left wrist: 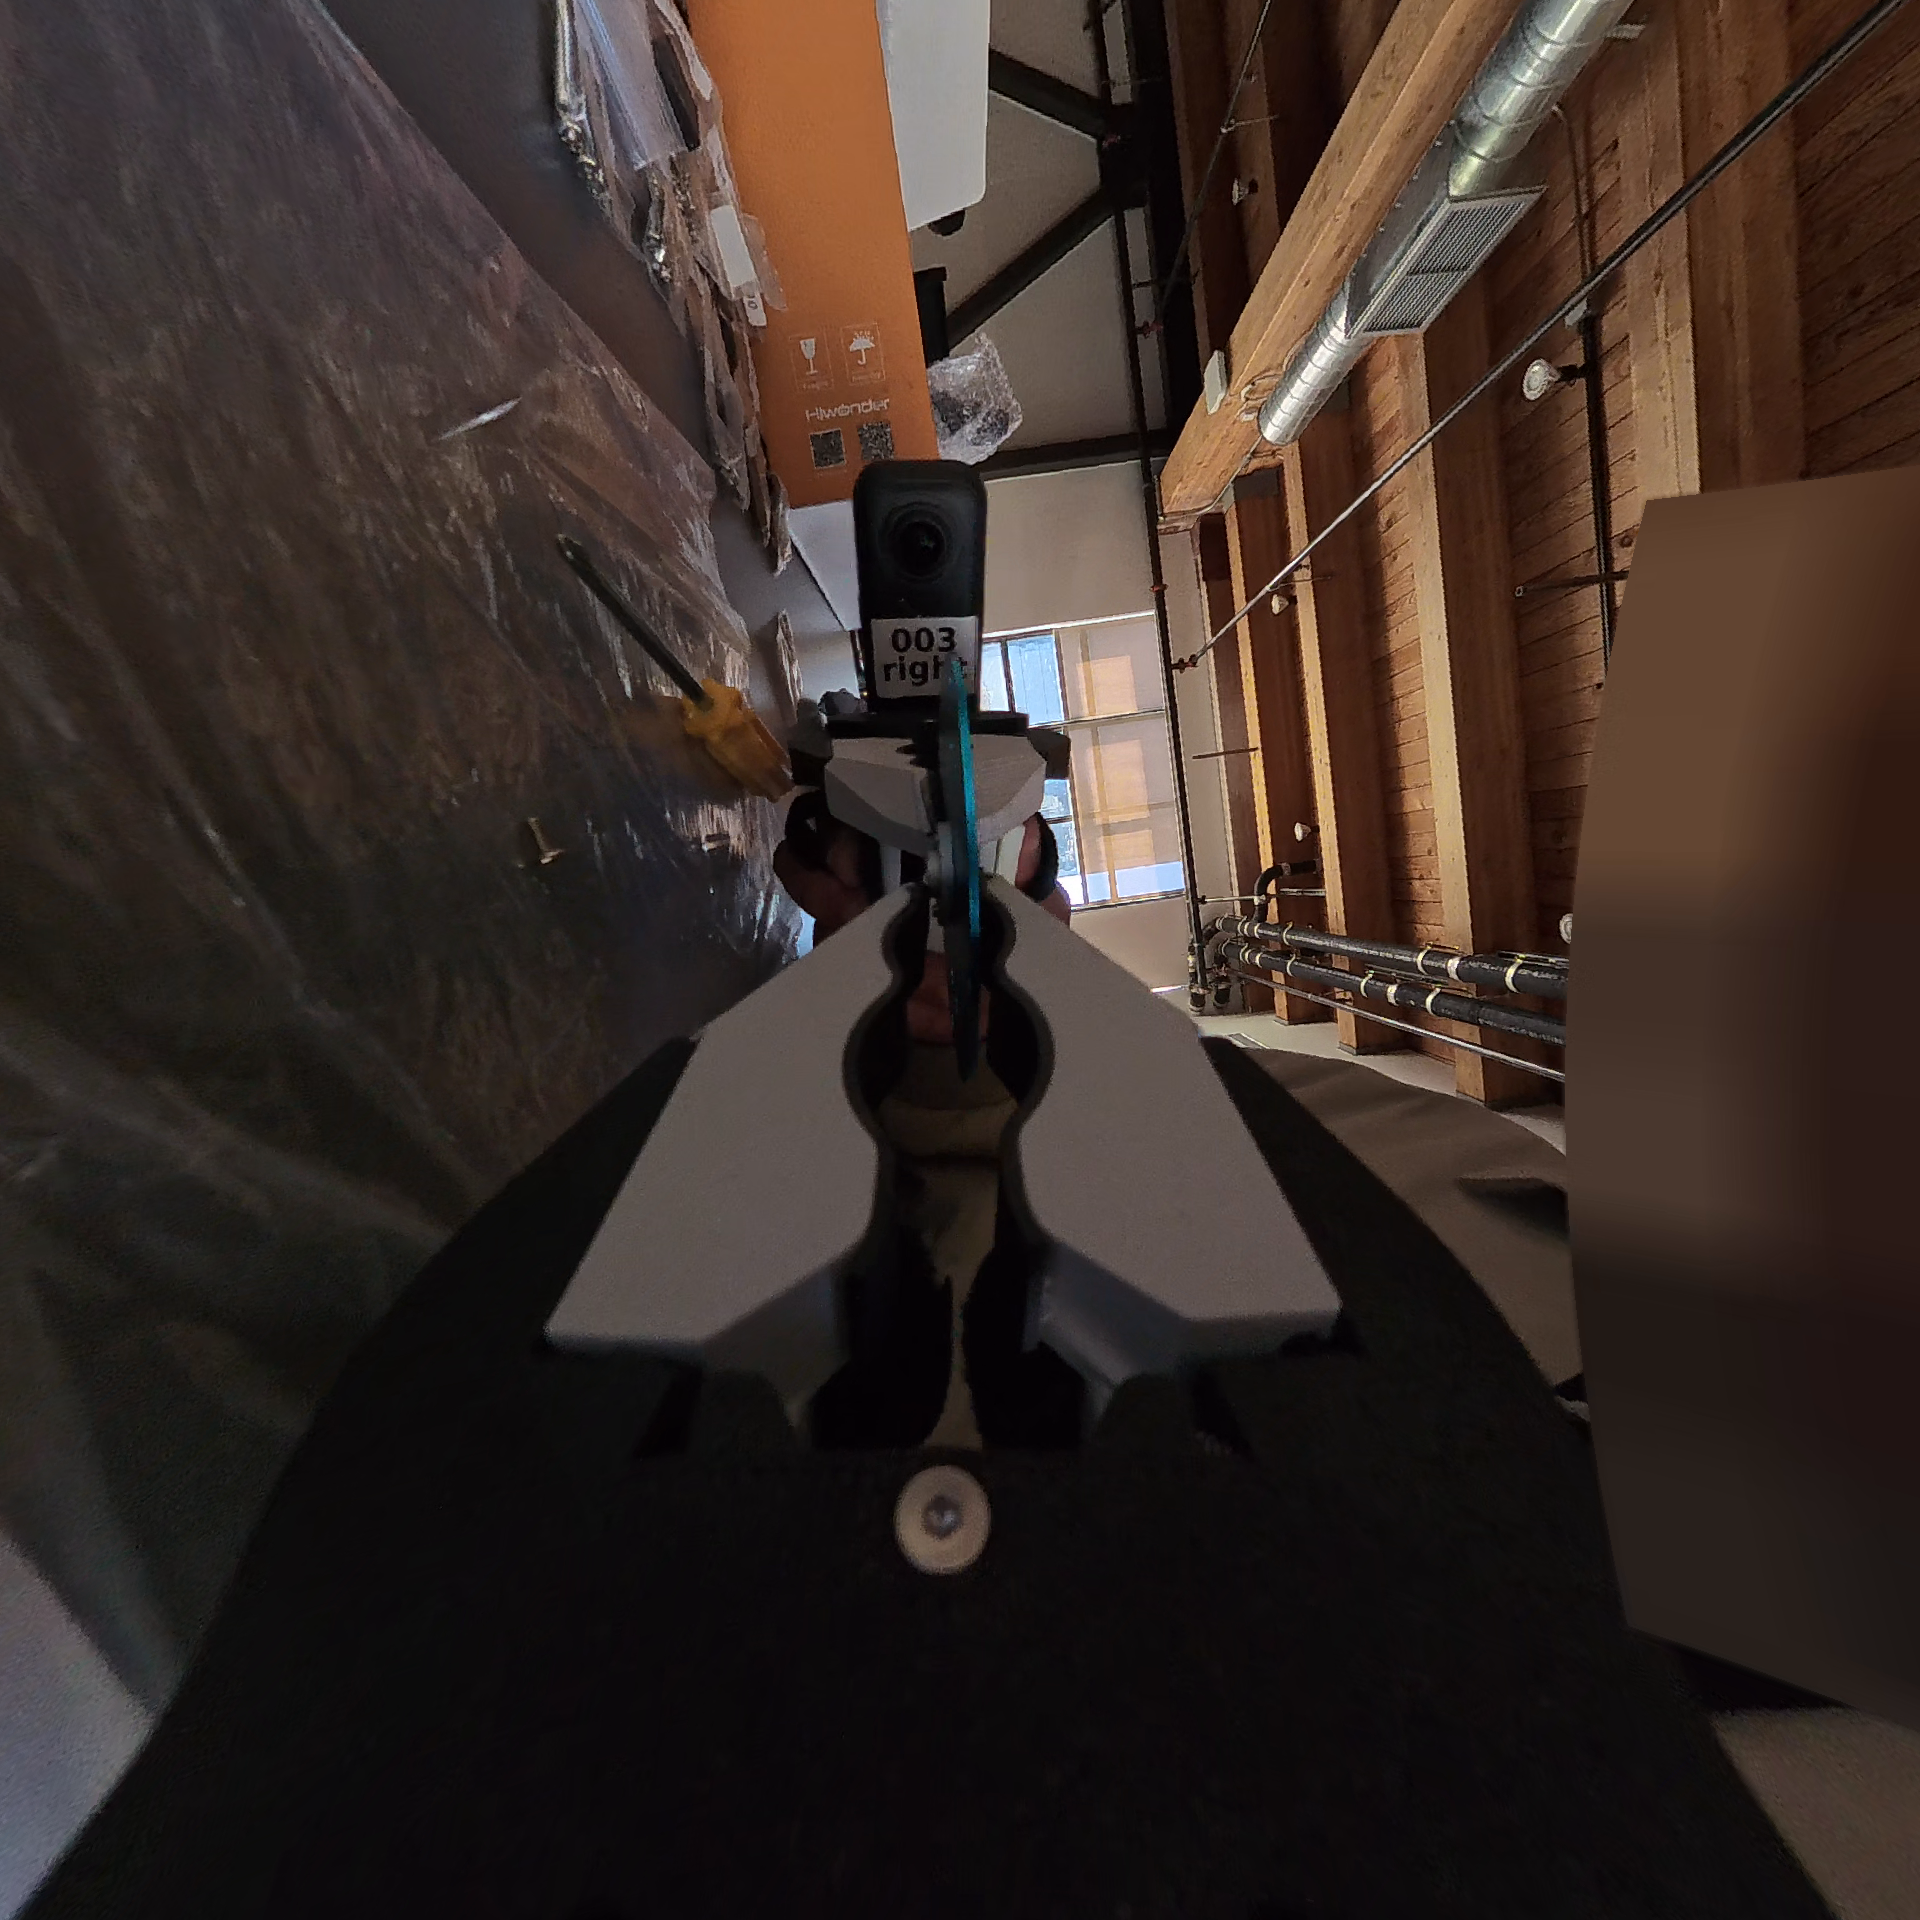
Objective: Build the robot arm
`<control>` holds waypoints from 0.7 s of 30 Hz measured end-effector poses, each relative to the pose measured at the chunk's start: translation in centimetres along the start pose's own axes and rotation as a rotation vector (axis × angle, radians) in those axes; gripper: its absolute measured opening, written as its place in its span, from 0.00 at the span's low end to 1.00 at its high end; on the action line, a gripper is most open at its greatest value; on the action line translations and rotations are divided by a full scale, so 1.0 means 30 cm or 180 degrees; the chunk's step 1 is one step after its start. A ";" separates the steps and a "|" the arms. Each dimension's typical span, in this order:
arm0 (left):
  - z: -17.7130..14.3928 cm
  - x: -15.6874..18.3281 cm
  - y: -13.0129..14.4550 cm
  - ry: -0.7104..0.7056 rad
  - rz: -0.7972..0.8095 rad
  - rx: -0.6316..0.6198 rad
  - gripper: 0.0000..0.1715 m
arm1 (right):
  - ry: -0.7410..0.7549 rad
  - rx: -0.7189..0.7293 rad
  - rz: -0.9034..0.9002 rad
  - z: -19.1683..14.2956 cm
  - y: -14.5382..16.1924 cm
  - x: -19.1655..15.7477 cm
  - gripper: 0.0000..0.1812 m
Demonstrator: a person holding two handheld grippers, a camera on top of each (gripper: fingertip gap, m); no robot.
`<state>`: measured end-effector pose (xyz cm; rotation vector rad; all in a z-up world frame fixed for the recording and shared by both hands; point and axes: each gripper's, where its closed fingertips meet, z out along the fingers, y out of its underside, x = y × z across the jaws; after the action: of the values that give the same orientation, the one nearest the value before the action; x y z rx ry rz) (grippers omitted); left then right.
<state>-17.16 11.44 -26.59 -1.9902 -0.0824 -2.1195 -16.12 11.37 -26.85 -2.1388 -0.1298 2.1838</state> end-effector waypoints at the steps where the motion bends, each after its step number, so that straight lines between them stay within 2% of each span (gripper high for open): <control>1: -0.002 -0.002 0.000 -0.0008 0.0014 0.0008 0.04 | 0.0026 -0.0004 -0.0035 0.001 0.001 0.001 0.00; 10: -0.009 -0.019 0.000 -0.0145 0.0022 0.0052 0.03 | 0.0308 -0.0064 -0.0413 0.006 0.006 0.014 0.01; 18: -0.028 0.000 -0.011 -0.0265 0.0199 0.0156 0.02 | 0.0509 0.0013 -0.0763 -0.021 -0.022 0.016 0.09; 21: -0.025 0.016 -0.001 -0.0285 0.0342 0.0125 0.02 | 0.0192 -0.0108 -0.0703 0.011 0.005 -0.031 0.11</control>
<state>-17.92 11.24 -26.16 -2.0194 -0.0312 -1.9486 -16.42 11.10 -25.93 -2.0922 -0.3820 2.0061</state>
